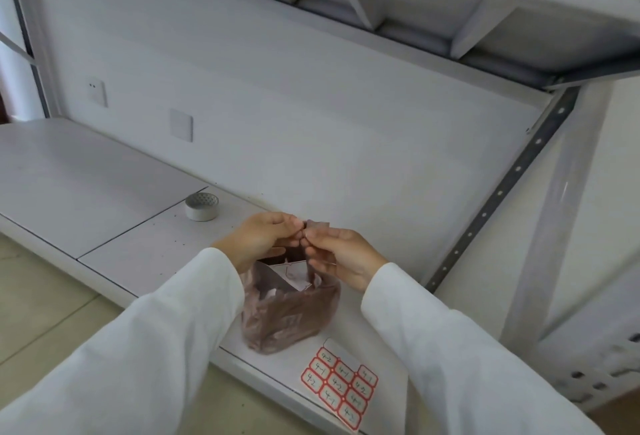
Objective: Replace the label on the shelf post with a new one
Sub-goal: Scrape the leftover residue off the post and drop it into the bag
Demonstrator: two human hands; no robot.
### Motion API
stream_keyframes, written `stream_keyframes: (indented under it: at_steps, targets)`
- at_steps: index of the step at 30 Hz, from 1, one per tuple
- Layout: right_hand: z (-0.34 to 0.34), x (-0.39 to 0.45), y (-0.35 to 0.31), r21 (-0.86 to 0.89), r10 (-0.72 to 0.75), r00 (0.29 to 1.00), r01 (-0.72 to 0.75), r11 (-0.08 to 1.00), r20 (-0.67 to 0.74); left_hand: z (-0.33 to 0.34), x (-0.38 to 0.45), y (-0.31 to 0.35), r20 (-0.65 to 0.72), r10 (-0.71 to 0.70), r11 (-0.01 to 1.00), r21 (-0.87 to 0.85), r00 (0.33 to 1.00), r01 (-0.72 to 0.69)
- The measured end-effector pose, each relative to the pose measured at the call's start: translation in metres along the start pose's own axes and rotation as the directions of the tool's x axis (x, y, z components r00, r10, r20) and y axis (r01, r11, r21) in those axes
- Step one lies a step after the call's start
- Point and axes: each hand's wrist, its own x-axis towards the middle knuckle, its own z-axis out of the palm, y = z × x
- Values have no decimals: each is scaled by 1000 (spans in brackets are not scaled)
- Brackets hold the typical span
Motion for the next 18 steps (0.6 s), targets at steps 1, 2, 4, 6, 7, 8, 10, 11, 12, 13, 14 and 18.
stream_keyframes:
  at_steps: [1, 2, 4, 6, 7, 8, 10, 11, 12, 13, 14, 18]
  targets:
    - [0, 1, 2, -23, 0, 1000, -1, 1000, -22, 0, 1, -1, -35, 2, 1000, 30, 999, -1]
    - [0, 2, 4, -47, -1, 999, -2, 999, -52, 0, 2, -3, -66, 10, 997, 71, 998, -5]
    - [0, 4, 8, -90, -7, 993, -4, 996, -121, -1, 2, -8, -104, 43, 988, 153, 994, -27]
    - [0, 4, 9, -94, -21, 984, 4, 996, -178, -2, 4, -12, -122, 58, 975, 220, 991, -30]
    - [1, 4, 9, -93, -30, 979, 12, 996, -203, -4, 6, -14, -137, 47, 969, 246, 989, -12]
    - [1, 5, 9, -100, -39, 974, 17, 995, -222, -6, 9, -17, -159, 34, 963, 268, 987, 10]
    - [3, 5, 10, -129, -49, 968, 18, 992, -245, -9, 14, -24, -198, 26, 952, 305, 980, 36]
    - [3, 6, 11, -146, -53, 967, 17, 989, -251, -11, 18, -29, -198, 25, 940, 339, 980, 45]
    - [4, 8, 12, -163, -56, 966, 15, 987, -253, -13, 25, -37, -190, 18, 923, 381, 982, 57]
    - [4, 9, 12, -181, -57, 966, 11, 983, -253, -14, 31, -43, -191, 9, 904, 421, 982, 73]
    - [5, 11, 13, -199, -55, 966, 4, 980, -254, -13, 31, -44, -195, 12, 888, 452, 981, 79]
    - [8, 16, 16, -238, -44, 955, -28, 971, -292, -4, 14, -24, -252, 53, 883, 464, 966, 73]
